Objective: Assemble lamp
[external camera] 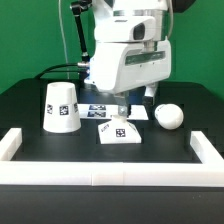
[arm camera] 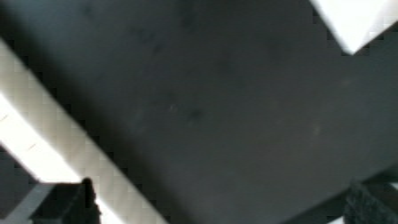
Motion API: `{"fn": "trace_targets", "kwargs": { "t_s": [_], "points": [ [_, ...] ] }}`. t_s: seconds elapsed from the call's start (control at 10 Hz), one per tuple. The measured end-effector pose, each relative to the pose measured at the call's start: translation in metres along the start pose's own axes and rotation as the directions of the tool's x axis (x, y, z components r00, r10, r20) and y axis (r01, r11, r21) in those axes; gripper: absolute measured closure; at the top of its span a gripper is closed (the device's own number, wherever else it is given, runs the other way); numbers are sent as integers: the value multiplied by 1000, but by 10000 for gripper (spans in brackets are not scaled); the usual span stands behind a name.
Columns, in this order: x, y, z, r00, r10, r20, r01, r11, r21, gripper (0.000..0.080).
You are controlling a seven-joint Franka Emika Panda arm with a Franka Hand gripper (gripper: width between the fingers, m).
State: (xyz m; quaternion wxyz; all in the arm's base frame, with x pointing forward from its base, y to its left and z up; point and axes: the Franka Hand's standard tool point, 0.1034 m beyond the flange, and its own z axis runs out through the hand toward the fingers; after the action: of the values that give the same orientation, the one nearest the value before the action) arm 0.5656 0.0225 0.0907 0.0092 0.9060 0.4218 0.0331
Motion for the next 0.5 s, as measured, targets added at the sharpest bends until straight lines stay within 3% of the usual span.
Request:
{"fn": "trace_targets", "kwargs": {
  "t_s": [0.3, 0.5],
  "points": [
    [1, -1, 0, 978, 209, -4, -209, 978, 6, 100],
    [-11, -3, -2, 910, 415, -11, -415, 910, -5, 100]
  ]
}}
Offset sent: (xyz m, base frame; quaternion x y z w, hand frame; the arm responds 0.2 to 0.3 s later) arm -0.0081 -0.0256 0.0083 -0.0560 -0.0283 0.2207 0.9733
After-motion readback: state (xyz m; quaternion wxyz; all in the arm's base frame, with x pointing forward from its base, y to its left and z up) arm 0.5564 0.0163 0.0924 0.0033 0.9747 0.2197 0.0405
